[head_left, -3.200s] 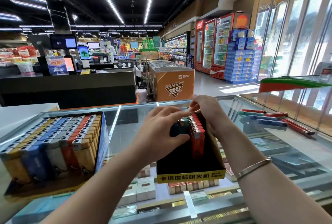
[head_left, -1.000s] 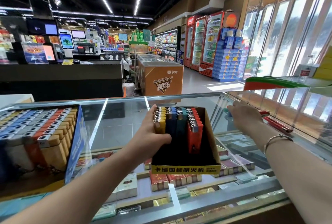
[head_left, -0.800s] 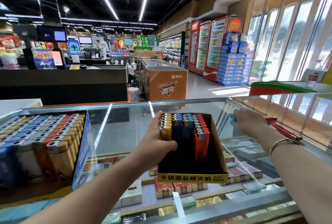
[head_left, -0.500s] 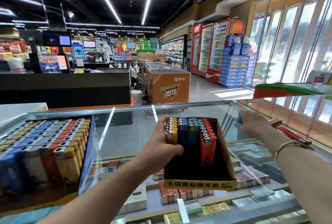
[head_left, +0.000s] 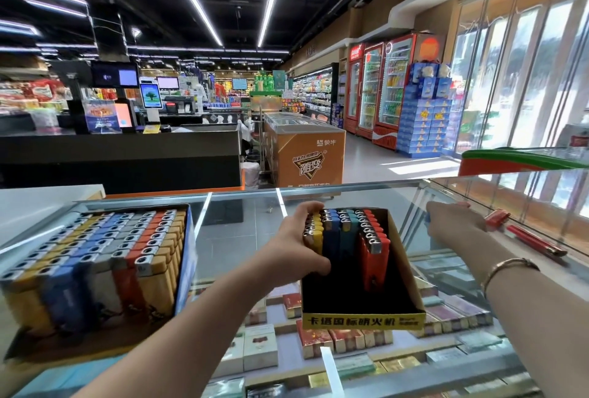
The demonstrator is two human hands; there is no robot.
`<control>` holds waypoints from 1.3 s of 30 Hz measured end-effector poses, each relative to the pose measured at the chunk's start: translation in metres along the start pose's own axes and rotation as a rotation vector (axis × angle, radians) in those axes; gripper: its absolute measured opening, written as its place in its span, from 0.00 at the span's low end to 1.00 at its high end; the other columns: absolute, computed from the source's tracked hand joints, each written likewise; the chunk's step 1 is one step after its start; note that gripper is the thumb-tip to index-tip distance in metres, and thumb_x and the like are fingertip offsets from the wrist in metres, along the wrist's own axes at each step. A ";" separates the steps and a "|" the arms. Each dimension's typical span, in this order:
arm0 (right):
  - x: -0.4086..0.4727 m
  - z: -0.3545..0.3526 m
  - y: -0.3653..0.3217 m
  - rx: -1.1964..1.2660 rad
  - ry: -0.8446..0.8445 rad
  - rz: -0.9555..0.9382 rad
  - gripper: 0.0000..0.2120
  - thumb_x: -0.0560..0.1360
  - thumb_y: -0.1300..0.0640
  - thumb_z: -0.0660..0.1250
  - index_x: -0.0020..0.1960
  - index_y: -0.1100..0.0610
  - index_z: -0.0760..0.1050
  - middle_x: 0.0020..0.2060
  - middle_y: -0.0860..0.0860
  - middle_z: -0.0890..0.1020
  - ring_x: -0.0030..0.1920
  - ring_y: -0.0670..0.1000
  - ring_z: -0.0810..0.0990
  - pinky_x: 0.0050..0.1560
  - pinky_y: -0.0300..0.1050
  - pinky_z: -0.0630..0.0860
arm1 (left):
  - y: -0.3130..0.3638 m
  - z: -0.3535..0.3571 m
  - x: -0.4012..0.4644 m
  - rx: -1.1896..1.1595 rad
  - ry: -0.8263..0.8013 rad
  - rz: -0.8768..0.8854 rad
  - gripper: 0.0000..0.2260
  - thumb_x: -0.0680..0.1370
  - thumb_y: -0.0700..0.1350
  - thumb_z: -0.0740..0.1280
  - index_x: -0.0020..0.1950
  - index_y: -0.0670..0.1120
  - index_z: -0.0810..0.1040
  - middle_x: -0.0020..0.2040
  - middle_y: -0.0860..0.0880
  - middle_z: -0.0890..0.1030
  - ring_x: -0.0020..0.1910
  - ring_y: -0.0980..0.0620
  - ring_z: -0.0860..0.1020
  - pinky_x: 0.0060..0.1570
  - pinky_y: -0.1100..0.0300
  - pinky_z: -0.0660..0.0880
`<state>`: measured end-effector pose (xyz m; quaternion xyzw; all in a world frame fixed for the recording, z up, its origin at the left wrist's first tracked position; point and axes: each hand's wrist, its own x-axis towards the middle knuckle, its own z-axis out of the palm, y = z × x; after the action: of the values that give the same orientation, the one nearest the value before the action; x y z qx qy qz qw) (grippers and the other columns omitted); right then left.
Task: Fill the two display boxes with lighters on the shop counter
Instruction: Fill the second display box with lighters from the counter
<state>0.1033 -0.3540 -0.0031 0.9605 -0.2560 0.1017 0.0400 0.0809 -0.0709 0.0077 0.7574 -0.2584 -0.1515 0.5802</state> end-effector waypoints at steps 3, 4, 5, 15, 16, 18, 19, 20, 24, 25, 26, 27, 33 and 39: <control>-0.006 -0.011 -0.026 0.306 0.043 0.005 0.10 0.76 0.62 0.57 0.55 0.52 0.70 0.52 0.54 0.77 0.50 0.57 0.77 0.44 0.47 0.70 | 0.007 -0.009 -0.006 0.081 -0.037 -0.032 0.36 0.66 0.28 0.70 0.63 0.58 0.61 0.59 0.43 0.69 0.53 0.46 0.76 0.41 0.63 0.79; -0.007 -0.017 -0.035 0.514 0.058 0.006 0.09 0.75 0.62 0.59 0.55 0.54 0.70 0.49 0.55 0.77 0.46 0.57 0.79 0.44 0.48 0.74 | 0.009 -0.013 -0.008 0.087 -0.058 -0.044 0.36 0.66 0.27 0.70 0.64 0.57 0.61 0.59 0.43 0.69 0.53 0.46 0.76 0.41 0.63 0.79; -0.008 -0.026 -0.045 0.776 0.057 0.014 0.08 0.75 0.62 0.60 0.54 0.56 0.70 0.46 0.56 0.77 0.43 0.59 0.80 0.44 0.50 0.77 | 0.011 -0.016 -0.010 0.077 -0.088 -0.055 0.36 0.67 0.27 0.70 0.65 0.55 0.61 0.60 0.43 0.70 0.53 0.46 0.76 0.41 0.64 0.78; -0.072 -0.088 -0.077 1.785 0.111 -0.272 0.08 0.74 0.58 0.68 0.40 0.56 0.69 0.26 0.52 0.77 0.20 0.45 0.73 0.18 0.34 0.66 | 0.010 -0.017 -0.007 0.212 0.175 0.211 0.21 0.69 0.58 0.71 0.58 0.61 0.67 0.64 0.54 0.70 0.63 0.57 0.69 0.53 0.70 0.67; -0.078 -0.089 -0.078 1.806 0.072 -0.327 0.08 0.73 0.58 0.67 0.40 0.57 0.69 0.27 0.53 0.77 0.19 0.44 0.73 0.17 0.33 0.66 | 0.008 -0.015 -0.008 0.261 0.247 0.294 0.18 0.70 0.56 0.70 0.57 0.63 0.68 0.62 0.58 0.71 0.62 0.61 0.69 0.52 0.74 0.65; -0.084 -0.090 -0.082 1.790 -0.001 -0.418 0.08 0.72 0.60 0.68 0.41 0.59 0.69 0.29 0.55 0.77 0.20 0.44 0.74 0.18 0.33 0.67 | 0.007 -0.012 -0.010 0.291 0.334 0.402 0.17 0.71 0.54 0.70 0.56 0.64 0.69 0.54 0.63 0.75 0.56 0.66 0.71 0.47 0.79 0.65; -0.085 -0.089 -0.085 1.759 -0.021 -0.454 0.08 0.72 0.60 0.68 0.41 0.61 0.69 0.30 0.57 0.76 0.20 0.44 0.74 0.18 0.33 0.68 | 0.006 -0.010 -0.011 0.310 0.364 0.441 0.17 0.71 0.54 0.70 0.57 0.64 0.69 0.51 0.62 0.76 0.54 0.67 0.72 0.48 0.81 0.64; -0.087 -0.088 -0.089 1.723 -0.033 -0.484 0.09 0.72 0.61 0.68 0.42 0.63 0.69 0.32 0.60 0.76 0.20 0.44 0.74 0.18 0.33 0.67 | 0.005 -0.007 -0.012 0.349 0.393 0.475 0.18 0.71 0.53 0.70 0.57 0.64 0.69 0.48 0.62 0.77 0.52 0.67 0.73 0.48 0.81 0.64; -0.090 -0.084 -0.098 1.619 -0.004 -0.584 0.13 0.70 0.59 0.71 0.44 0.66 0.71 0.33 0.58 0.76 0.26 0.46 0.77 0.25 0.37 0.74 | 0.007 0.000 -0.016 0.423 0.452 0.576 0.18 0.72 0.48 0.71 0.59 0.61 0.71 0.42 0.59 0.79 0.48 0.65 0.75 0.47 0.79 0.67; -0.090 -0.084 -0.098 1.604 0.016 -0.595 0.15 0.68 0.58 0.71 0.44 0.68 0.71 0.33 0.58 0.76 0.27 0.47 0.77 0.26 0.38 0.75 | 0.007 0.001 -0.017 0.413 0.452 0.589 0.18 0.72 0.47 0.71 0.59 0.61 0.72 0.41 0.58 0.79 0.47 0.64 0.76 0.46 0.75 0.70; -0.091 -0.084 -0.099 1.601 0.029 -0.603 0.17 0.67 0.56 0.72 0.44 0.68 0.71 0.32 0.59 0.76 0.26 0.48 0.76 0.24 0.39 0.74 | 0.007 0.001 -0.017 0.402 0.447 0.592 0.18 0.73 0.45 0.71 0.58 0.61 0.72 0.40 0.57 0.80 0.45 0.62 0.78 0.45 0.71 0.72; -0.092 -0.084 -0.099 1.606 0.031 -0.611 0.17 0.66 0.55 0.72 0.43 0.68 0.71 0.30 0.59 0.77 0.23 0.48 0.75 0.22 0.40 0.72 | 0.007 0.001 -0.018 0.390 0.440 0.587 0.18 0.73 0.44 0.71 0.57 0.62 0.72 0.39 0.56 0.80 0.43 0.60 0.78 0.45 0.66 0.74; -0.085 -0.083 -0.092 1.669 -0.009 -0.595 0.10 0.70 0.57 0.70 0.38 0.62 0.72 0.18 0.50 0.73 0.15 0.47 0.69 0.16 0.33 0.65 | 0.018 -0.005 -0.021 0.122 0.497 0.543 0.10 0.73 0.38 0.69 0.49 0.51 0.78 0.43 0.51 0.81 0.41 0.56 0.80 0.43 0.62 0.77; -0.065 -0.076 -0.080 1.739 0.055 -0.268 0.09 0.75 0.57 0.66 0.38 0.59 0.71 0.30 0.55 0.77 0.20 0.47 0.71 0.21 0.35 0.68 | 0.027 -0.012 -0.026 -0.042 0.468 0.521 0.03 0.72 0.41 0.69 0.44 0.47 0.78 0.34 0.47 0.77 0.32 0.51 0.72 0.34 0.64 0.73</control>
<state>0.0749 -0.2431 0.0552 0.6698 0.0282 0.2781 -0.6880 0.0601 -0.0518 0.0347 0.6679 -0.2999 0.1741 0.6585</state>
